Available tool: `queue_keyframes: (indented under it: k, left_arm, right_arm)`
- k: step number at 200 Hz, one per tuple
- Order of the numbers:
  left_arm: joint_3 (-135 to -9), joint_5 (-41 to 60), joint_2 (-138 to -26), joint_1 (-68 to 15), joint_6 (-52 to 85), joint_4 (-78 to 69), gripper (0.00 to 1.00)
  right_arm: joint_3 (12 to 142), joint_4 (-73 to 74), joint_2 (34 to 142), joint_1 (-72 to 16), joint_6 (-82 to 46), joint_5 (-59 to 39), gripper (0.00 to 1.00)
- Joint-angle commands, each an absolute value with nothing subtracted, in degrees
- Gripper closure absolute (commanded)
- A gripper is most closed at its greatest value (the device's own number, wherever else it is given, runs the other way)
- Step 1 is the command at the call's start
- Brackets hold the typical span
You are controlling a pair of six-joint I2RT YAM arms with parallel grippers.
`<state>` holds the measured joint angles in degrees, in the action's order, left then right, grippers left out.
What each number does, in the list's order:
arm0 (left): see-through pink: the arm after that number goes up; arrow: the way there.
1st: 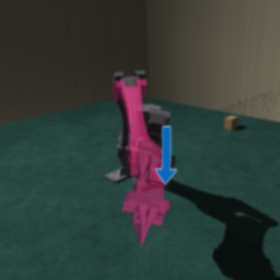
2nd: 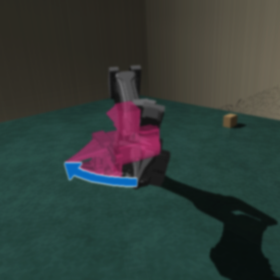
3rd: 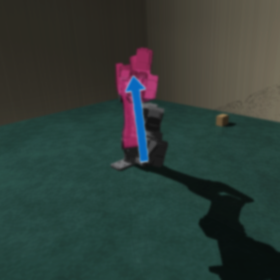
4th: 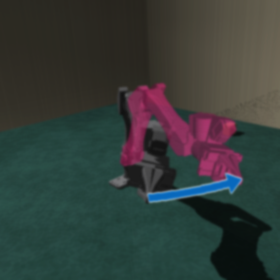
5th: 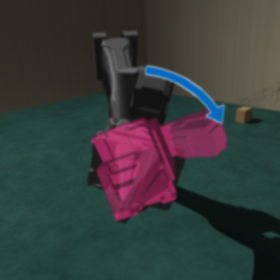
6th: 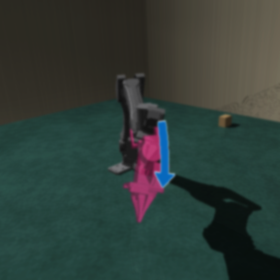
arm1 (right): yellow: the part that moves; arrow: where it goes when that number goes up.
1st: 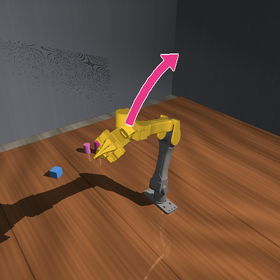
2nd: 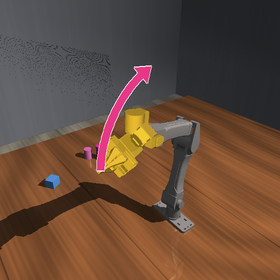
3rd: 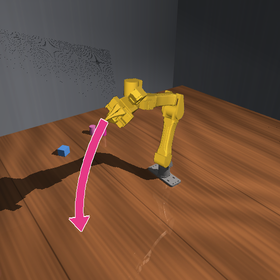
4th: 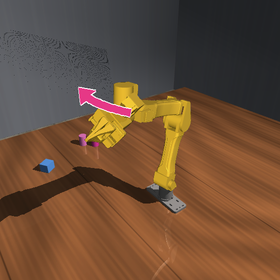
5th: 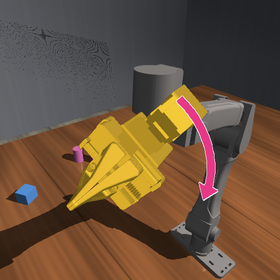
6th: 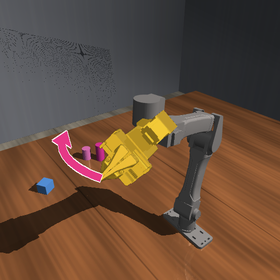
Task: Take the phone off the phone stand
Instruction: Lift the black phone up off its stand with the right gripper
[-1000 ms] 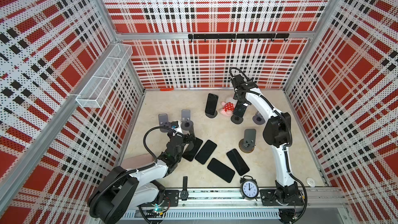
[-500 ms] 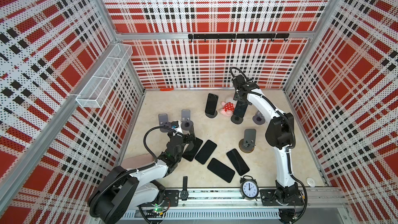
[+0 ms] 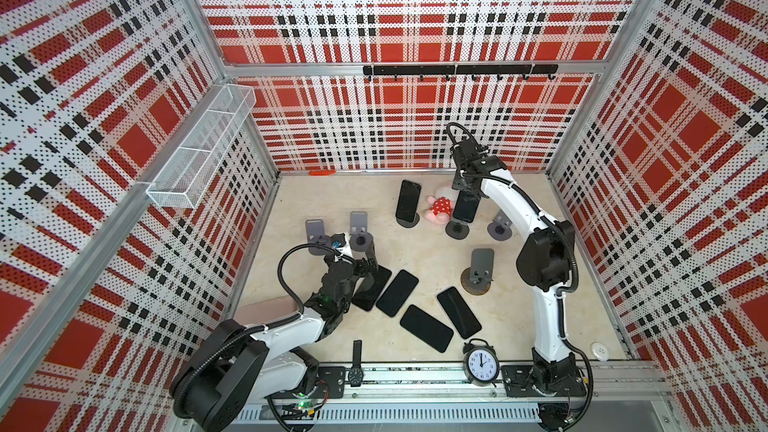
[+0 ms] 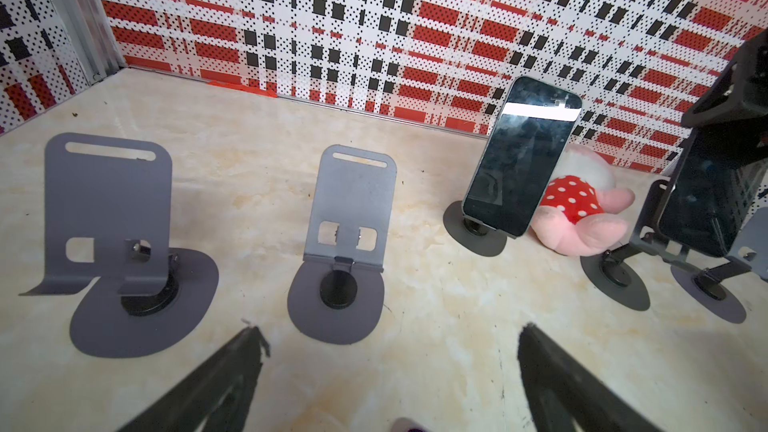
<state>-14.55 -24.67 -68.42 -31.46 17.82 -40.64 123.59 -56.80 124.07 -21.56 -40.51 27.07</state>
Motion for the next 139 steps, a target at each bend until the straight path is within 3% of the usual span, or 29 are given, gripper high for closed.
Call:
queue_keyframes:
  k: [1, 95, 139]
  left_arm:
    - [-16.2, -24.6, -68.9, -30.9, 17.9, -40.7, 0.02]
    - [-16.2, -24.5, -68.5, -30.9, 17.9, -40.5, 0.02]
    - [-16.2, -24.5, -68.8, -30.9, 18.0, -40.4, 0.02]
  right_arm:
    - [123.4, -55.6, 120.5, -21.7, -39.6, 28.1, 0.25]
    - [121.3, -57.3, 115.8, -27.8, -35.6, 28.8, 0.25]
    - [117.8, -58.7, 114.8, -32.9, -32.2, 24.3, 0.25]
